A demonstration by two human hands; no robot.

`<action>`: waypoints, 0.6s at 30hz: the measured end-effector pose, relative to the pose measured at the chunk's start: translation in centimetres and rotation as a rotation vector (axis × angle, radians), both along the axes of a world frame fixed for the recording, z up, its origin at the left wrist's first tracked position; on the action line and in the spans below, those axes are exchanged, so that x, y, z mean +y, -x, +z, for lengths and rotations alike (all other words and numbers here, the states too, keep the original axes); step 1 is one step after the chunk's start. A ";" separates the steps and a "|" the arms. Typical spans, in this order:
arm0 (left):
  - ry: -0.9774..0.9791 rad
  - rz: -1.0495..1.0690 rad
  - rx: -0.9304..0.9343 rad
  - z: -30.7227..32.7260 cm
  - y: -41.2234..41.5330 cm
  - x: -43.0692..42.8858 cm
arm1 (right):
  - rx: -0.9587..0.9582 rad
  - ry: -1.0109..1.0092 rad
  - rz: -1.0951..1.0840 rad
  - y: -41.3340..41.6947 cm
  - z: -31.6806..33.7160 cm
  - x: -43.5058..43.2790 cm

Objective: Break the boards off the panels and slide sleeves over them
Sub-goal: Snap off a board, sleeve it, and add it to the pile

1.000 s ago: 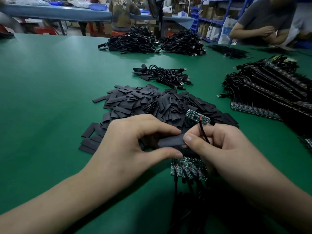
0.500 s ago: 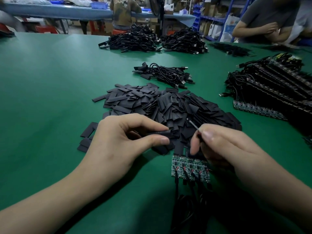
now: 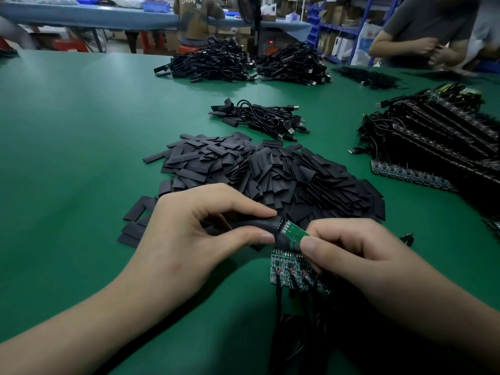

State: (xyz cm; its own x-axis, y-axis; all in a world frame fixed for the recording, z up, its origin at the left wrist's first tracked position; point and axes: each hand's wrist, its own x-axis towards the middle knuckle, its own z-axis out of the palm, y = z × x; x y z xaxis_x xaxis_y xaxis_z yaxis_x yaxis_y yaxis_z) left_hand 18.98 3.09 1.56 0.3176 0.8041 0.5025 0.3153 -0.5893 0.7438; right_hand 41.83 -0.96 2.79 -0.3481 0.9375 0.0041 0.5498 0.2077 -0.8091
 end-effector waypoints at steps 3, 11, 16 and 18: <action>0.001 0.000 -0.008 0.0 0.0 0.0 | 0.068 0.043 0.002 -0.1 0.1 0.1; -0.129 0.004 0.105 0.3 0.0 -0.3 | -0.001 0.003 0.016 0.1 0.2 -0.2; -0.268 -0.028 0.231 0.6 0.1 -0.7 | -0.073 -0.059 0.028 0.2 0.4 -0.3; -0.375 -0.056 0.322 0.6 0.2 -0.9 | -0.100 -0.080 0.044 0.3 0.3 -0.4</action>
